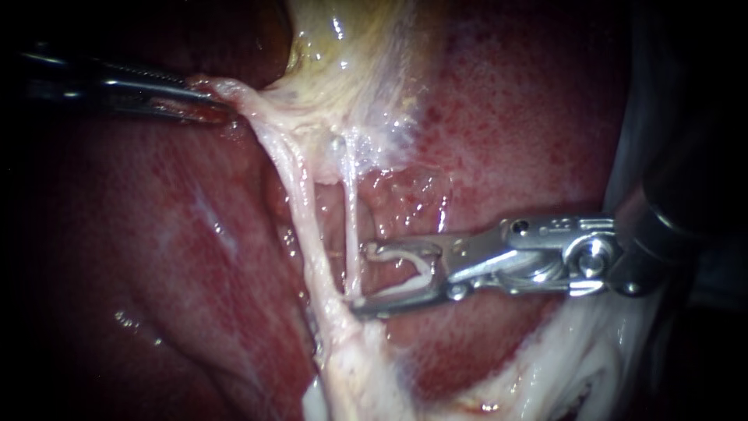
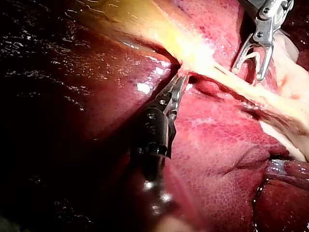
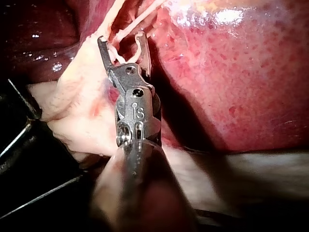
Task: Clipping first clip left tube
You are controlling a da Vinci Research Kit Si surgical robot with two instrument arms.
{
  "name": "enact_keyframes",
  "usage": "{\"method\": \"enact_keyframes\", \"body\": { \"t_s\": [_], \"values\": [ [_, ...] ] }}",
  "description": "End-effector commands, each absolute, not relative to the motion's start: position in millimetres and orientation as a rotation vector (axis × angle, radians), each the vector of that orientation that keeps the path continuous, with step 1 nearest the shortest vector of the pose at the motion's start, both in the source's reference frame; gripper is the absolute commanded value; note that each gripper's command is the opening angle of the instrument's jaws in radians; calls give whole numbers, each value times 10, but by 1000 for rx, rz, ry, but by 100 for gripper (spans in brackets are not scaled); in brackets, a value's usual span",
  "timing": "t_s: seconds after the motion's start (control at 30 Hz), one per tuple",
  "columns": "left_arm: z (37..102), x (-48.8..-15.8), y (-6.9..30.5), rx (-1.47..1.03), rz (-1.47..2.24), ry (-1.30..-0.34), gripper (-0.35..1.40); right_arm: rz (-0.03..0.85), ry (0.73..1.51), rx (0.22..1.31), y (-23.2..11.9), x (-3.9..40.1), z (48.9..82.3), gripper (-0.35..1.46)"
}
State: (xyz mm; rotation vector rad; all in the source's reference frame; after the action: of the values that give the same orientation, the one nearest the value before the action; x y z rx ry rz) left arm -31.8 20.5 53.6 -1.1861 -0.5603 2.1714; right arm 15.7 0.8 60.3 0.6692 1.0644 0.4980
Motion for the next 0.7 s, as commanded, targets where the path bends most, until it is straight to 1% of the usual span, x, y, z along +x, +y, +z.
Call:
{"method": "enact_keyframes", "body": {
  "t_s": [0.03, 0.2, 0.4, 0.53, 0.7],
  "values": [
    [537, -318, 205, -1187, 2171, -561, -35, 501, 1070, 674, 11, 156, 596, 50],
    [537, -318, 205, -1186, 2171, -560, -35, 515, 1110, 686, 10, 160, 577, 50],
    [537, -318, 205, -1187, 2171, -560, -35, 502, 1131, 710, 0, 173, 567, 50],
    [538, -318, 205, -1184, 2174, -560, -35, 497, 1137, 712, -5, 181, 572, 50],
    [539, -318, 204, -1183, 2174, -559, -35, 486, 1133, 726, -16, 187, 587, 50]
  ]
}}
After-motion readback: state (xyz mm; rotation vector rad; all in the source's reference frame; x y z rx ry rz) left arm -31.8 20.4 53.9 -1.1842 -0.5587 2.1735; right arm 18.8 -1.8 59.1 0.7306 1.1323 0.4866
